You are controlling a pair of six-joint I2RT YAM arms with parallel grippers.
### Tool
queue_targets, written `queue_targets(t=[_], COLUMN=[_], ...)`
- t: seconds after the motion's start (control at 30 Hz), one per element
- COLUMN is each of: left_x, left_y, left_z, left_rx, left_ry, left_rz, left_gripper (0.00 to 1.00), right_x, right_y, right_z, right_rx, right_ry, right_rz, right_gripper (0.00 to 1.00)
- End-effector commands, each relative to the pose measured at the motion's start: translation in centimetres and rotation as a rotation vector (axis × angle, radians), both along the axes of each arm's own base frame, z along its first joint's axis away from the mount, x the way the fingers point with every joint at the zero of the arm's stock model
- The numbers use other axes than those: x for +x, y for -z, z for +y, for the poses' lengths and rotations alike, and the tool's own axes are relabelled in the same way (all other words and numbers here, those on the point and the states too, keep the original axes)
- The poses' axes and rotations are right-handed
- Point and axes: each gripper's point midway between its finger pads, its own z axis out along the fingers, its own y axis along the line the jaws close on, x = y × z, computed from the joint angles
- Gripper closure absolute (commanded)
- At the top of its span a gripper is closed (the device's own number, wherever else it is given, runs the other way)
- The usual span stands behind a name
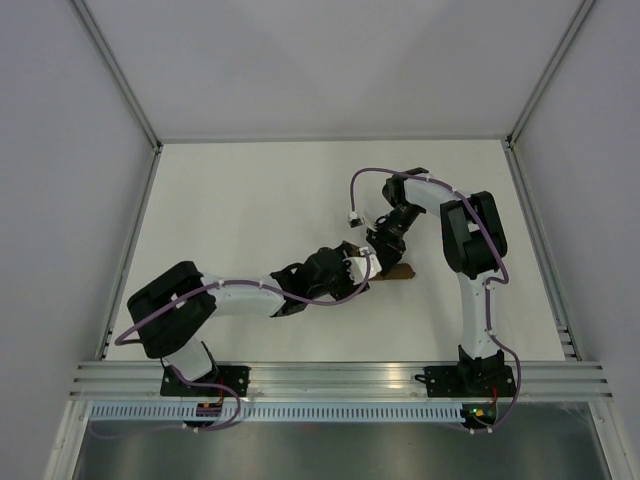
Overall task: Fold the napkin, place the utensils inside, and roll it up
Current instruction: Roll the napkin with the utensil
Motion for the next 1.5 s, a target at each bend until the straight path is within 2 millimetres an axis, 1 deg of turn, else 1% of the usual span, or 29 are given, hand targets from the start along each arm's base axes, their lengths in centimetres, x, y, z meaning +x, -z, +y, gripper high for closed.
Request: queue_targets(t=[0.0,0.13,0.23,0.27,0.33,0.37,0.47,0.53,0.63,0.67,0.7,0.77,0.8,0.83,0.9,0.93,1.03,1.07,1.1,1.13,1.17,1.23,1.27,1.3,1.33,1.37,1.4,1.43,1.47], left_x=[1.1,1.2,1.5,1.5,1.6,1.7,1.4,1.0,0.2,-0.2,-0.5,-0.8,-1.2,-1.4,-2.0,-2.2,-3.0,-3.5,-3.5,-3.5,-3.9,-4.0,-4.1,-4.4,-4.1,-4.3,-4.6,-4.4,-4.6], left_y=[-0.8,0.6,1.1,1.8,2.2,2.8,3.7,4.5,5.9,6.2,7.0,7.5,7.9,8.4,8.8,9.6,10.4,10.6,10.7,10.9,11.0,11.2,11.3,11.3,11.3,11.4,11.5,11.5,11.2], left_z=[-1.2,-1.9,-2.1,-2.1,-2.3,-2.2,-2.0,-1.9,-1.7,-1.9,-1.7,-1.7,-2.0,-1.7,-1.9,-1.5,-1.6,-1.7,-1.8,-1.7,-1.8,-1.7,-1.7,-2.0,-1.9,-1.8,-1.9,-1.7,-2.0], left_rx=[0.067,0.106,0.127,0.145,0.16,0.175,0.189,0.2,0.227,0.229,0.252,0.258,0.254,0.264,0.256,0.272,0.272,0.264,0.258,0.255,0.25,0.24,0.243,0.228,0.22,0.223,0.217,0.209,0.193], left_ry=[0.025,0.043,0.042,0.047,0.044,0.04,0.043,0.053,0.083,0.106,0.115,0.13,0.153,0.156,0.187,0.187,0.221,0.245,0.242,0.241,0.262,0.265,0.269,0.284,0.282,0.284,0.298,0.293,0.307], left_rz=[-0.123,-0.138,-0.152,-0.144,-0.146,-0.139,-0.12,-0.096,-0.038,-0.018,0.014,0.05,0.075,0.103,0.149,0.177,0.25,0.279,0.295,0.309,0.346,0.388,0.409,0.439,0.458,0.49,0.535,0.558,0.589], left_gripper=[0.25,0.25,0.25,0.25,0.25,0.25,0.28,0.34,0.54,0.63,0.66,0.73,0.74,0.76,0.8,0.81,0.83,0.83,0.83,0.83,0.83,0.83,0.83,0.83,0.83,0.84,0.83,0.83,0.83], right_x=[1.0,1.1,1.2,1.2,1.2,1.2,1.2,1.3,1.5,1.6,1.6,1.7,1.7,1.7,1.8,1.9,2.4,2.5,2.7,2.9,3.5,3.9,4.3,4.7,5.0,5.2,5.7,5.9,6.4], right_y=[3.8,4.0,4.1,4.2,4.3,4.3,4.4,4.3,4.1,4.0,3.9,3.6,3.5,3.3,2.7,2.4,0.6,0.1,-0.6,-1.2,-2.3,-3.8,-5.0,-5.7,-6.6,-7.7,-8.3,-9.0,-9.8], right_z=[-0.5,-0.6,-0.6,-0.6,-0.6,-0.6,-0.6,-0.6,-0.3,-0.3,-0.3,0.0,0.0,0.2,0.4,0.5,1.0,1.2,1.3,1.3,1.1,1.2,1.1,0.5,0.6,0.4,-0.4,-0.5,-1.4], right_rx=[-0.046,-0.054,-0.056,-0.057,-0.06,-0.059,-0.062,-0.063,-0.054,-0.053,-0.052,-0.04,-0.036,-0.024,-0.007,0.001,0.052,0.065,0.096,0.113,0.135,0.193,0.221,0.237,0.273,0.298,0.313,0.342,0.364], right_ry=[-0.037,-0.031,-0.029,-0.028,-0.026,-0.026,-0.022,-0.017,-0.009,-0.006,-0.003,0.002,0.006,0.011,0.021,0.025,0.052,0.062,0.083,0.096,0.117,0.154,0.166,0.195,0.215,0.227,0.257,0.284,0.315], right_rz=[-0.041,-0.042,-0.043,-0.041,-0.04,-0.041,-0.038,-0.04,-0.047,-0.05,-0.051,-0.054,-0.055,-0.055,-0.06,-0.062,-0.086,-0.091,-0.091,-0.096,-0.118,-0.129,-0.153,-0.163,-0.169,-0.201,-0.217,-0.222,-0.267], right_gripper=[0.84,0.84,0.84,0.84,0.84,0.84,0.84,0.84,0.84,0.83,0.83,0.82,0.79,0.78,0.72,0.7,0.62,0.58,0.55,0.54,0.52,0.51,0.5,0.49,0.49,0.48,0.48,0.48,0.48])
